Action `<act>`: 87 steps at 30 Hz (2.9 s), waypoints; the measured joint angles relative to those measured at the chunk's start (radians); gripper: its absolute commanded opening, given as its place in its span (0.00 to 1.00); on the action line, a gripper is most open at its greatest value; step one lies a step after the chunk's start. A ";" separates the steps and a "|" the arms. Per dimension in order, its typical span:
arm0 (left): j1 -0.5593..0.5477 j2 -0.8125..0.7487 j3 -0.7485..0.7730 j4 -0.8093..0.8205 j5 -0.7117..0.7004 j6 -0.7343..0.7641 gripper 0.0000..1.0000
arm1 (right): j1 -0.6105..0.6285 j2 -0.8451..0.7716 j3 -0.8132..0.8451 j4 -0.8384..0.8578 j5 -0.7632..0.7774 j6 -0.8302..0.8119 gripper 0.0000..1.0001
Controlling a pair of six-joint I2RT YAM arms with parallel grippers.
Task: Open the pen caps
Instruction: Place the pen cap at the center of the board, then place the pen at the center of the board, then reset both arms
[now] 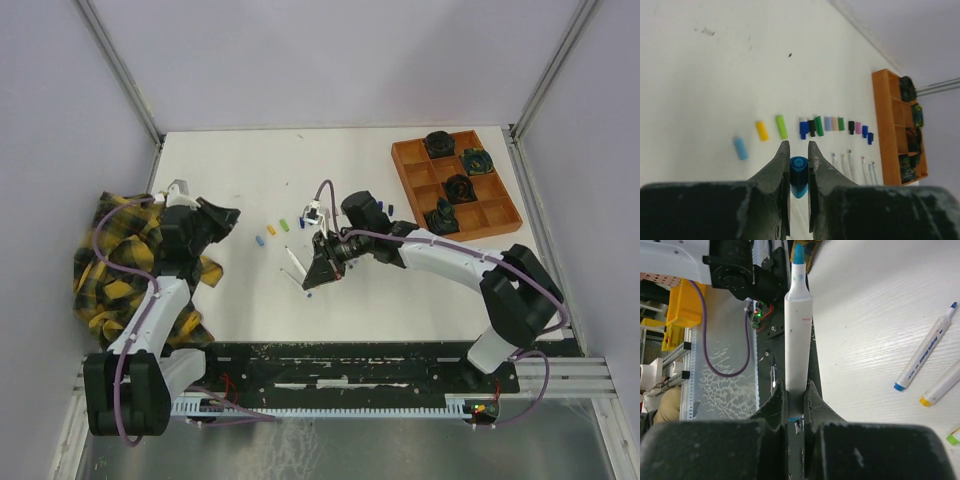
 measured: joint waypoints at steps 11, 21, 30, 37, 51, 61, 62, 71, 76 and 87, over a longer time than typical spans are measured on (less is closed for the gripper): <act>0.002 0.082 -0.082 -0.084 -0.128 0.020 0.03 | 0.101 0.116 0.095 -0.135 0.199 -0.045 0.01; 0.002 0.144 -0.066 -0.161 -0.182 0.021 0.03 | 0.189 0.223 0.190 -0.209 0.397 0.006 0.03; 0.002 0.231 -0.035 -0.165 -0.182 0.021 0.03 | 0.260 0.263 0.254 -0.245 0.627 0.060 0.10; 0.002 0.359 -0.015 -0.164 -0.163 0.021 0.07 | 0.306 0.348 0.309 -0.310 0.728 0.060 0.13; 0.002 0.444 0.010 -0.132 -0.121 0.026 0.32 | 0.301 0.410 0.339 -0.378 0.800 0.052 0.26; 0.002 0.443 0.012 -0.118 -0.121 0.042 0.39 | 0.301 0.410 0.349 -0.396 0.823 0.048 0.33; 0.002 0.442 0.012 -0.119 -0.121 0.043 0.39 | 0.301 0.410 0.351 -0.399 0.824 0.047 0.34; 0.002 0.345 0.011 -0.178 -0.123 0.058 0.43 | 0.301 0.401 0.358 -0.421 0.806 0.025 0.37; 0.002 0.130 0.011 -0.191 -0.087 0.067 0.60 | 0.298 0.319 0.358 -0.448 0.776 -0.027 0.39; 0.002 -0.399 0.060 -0.182 0.087 0.067 0.96 | 0.048 -0.125 0.354 -0.551 0.527 -0.419 0.70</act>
